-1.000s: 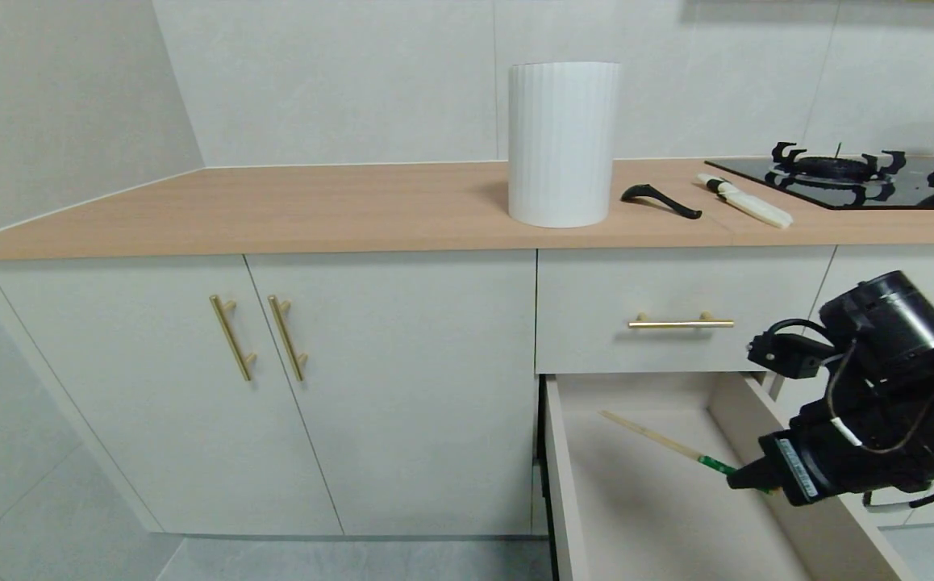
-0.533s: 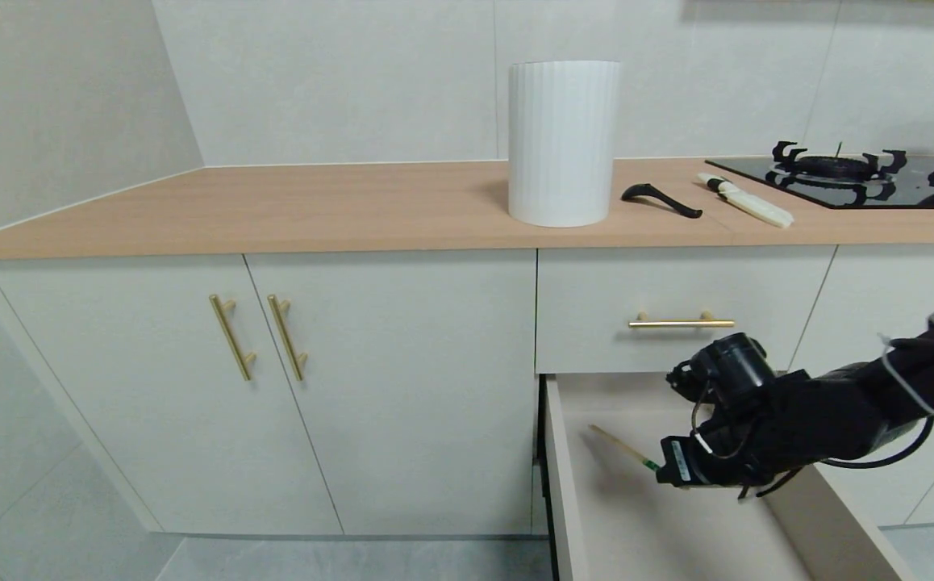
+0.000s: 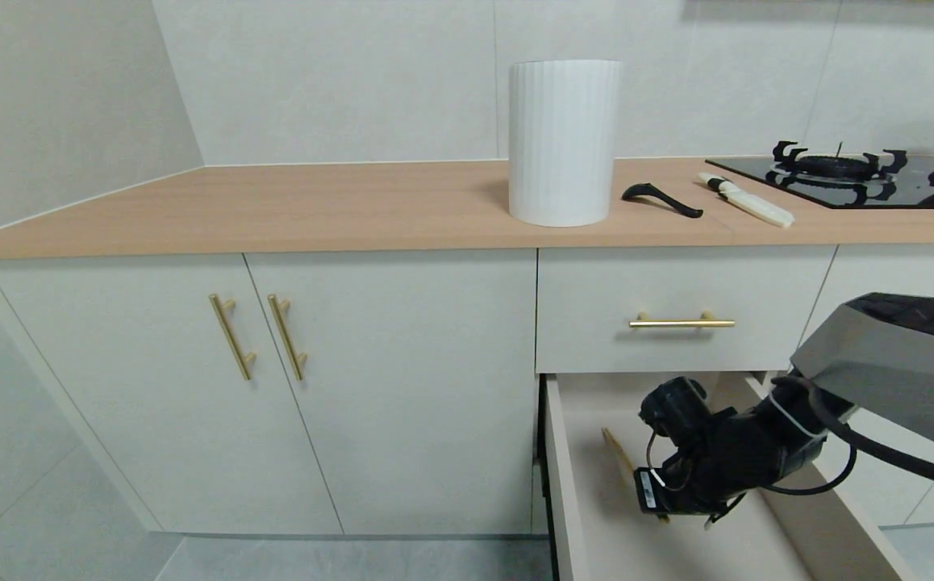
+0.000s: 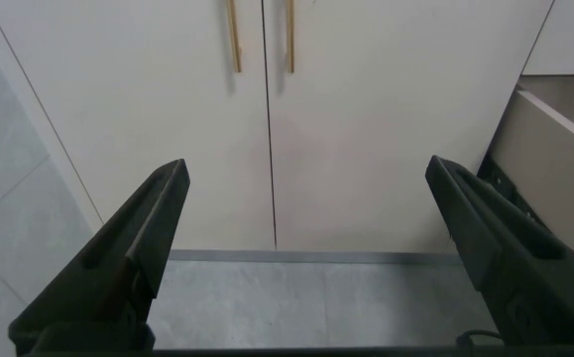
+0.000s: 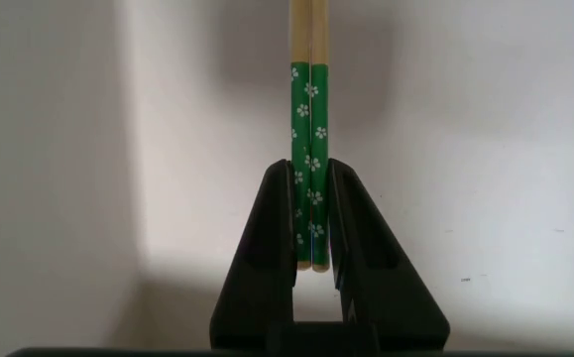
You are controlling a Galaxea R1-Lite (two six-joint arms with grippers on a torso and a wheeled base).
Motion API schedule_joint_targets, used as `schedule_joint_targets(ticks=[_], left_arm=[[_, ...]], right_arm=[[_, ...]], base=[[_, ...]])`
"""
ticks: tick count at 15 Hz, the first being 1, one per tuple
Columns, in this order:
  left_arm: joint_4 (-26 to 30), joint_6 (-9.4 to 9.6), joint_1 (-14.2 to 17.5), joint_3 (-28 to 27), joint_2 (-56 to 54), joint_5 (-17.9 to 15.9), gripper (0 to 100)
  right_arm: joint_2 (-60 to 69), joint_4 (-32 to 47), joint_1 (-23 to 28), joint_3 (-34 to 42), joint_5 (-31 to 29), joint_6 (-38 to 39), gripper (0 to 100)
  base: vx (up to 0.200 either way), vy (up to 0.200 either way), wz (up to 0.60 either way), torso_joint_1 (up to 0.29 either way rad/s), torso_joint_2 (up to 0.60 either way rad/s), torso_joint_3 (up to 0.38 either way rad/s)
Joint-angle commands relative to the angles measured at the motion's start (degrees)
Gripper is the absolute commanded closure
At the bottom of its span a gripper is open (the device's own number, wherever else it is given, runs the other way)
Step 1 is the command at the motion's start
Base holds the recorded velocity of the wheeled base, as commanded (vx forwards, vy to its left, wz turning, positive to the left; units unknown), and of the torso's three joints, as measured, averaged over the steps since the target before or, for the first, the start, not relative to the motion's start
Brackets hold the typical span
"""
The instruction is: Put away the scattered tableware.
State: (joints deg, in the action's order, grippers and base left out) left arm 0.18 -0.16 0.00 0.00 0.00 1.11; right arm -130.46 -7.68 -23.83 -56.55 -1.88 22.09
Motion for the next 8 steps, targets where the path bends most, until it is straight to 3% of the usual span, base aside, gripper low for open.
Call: schedule_joint_targets(ticks=[1, 8], left_arm=[[-0.01, -0.02, 0.00, 0.00, 0.00, 0.03, 0], [-0.01, -0.02, 0.00, 0.00, 0.00, 0.03, 0]], right_arm=[[-1.64, 0.03, -0.95, 0.21, -0.32, 0.06, 100], [-2.08, 0.03, -1.30, 0.39, -0.85, 0.06, 100]], base=[[0.000, 0.000, 0.00, 0.000, 0.00, 0.000], [0.000, 0.000, 0.00, 0.000, 0.00, 0.000]])
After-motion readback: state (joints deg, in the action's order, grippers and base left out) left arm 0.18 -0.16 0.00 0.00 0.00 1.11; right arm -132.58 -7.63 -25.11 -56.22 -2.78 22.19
